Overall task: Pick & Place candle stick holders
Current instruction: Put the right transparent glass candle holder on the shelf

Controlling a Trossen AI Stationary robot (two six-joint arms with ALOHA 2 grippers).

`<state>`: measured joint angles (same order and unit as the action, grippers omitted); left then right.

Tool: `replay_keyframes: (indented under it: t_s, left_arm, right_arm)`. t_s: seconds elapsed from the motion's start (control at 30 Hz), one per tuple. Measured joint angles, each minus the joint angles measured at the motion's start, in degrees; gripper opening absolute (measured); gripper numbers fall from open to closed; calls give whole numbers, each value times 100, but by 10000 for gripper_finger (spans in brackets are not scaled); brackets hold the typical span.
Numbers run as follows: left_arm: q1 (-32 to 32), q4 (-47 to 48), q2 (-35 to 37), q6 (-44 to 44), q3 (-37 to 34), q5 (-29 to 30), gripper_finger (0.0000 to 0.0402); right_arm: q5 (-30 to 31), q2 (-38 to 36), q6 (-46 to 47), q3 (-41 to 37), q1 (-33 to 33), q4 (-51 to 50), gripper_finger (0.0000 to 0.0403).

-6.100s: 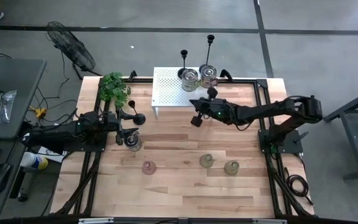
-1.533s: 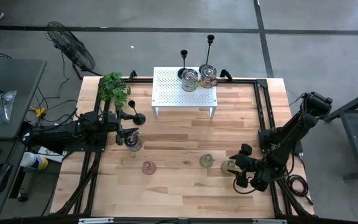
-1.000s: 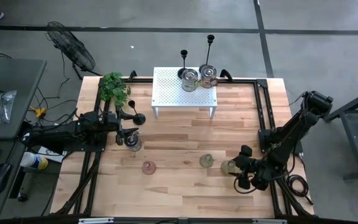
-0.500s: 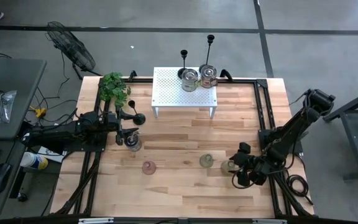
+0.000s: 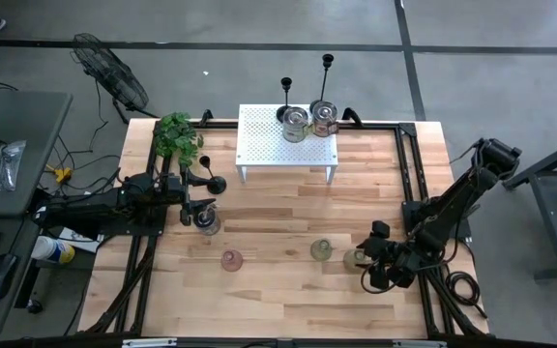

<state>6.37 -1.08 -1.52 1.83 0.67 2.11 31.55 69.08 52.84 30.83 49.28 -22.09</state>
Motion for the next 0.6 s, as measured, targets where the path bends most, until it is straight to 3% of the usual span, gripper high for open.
replay_keyframes:
  t_s: [0.4, 0.6]
  left_arm:
    - [0, 0, 0, 0, 0, 0, 265]
    - [-2, 2, 0, 0, 0, 0, 265]
  right_arm:
    - [-38, 0, -22, 0, 0, 10, 141]
    - [-52, -2, -22, -1, 0, 56, 138]
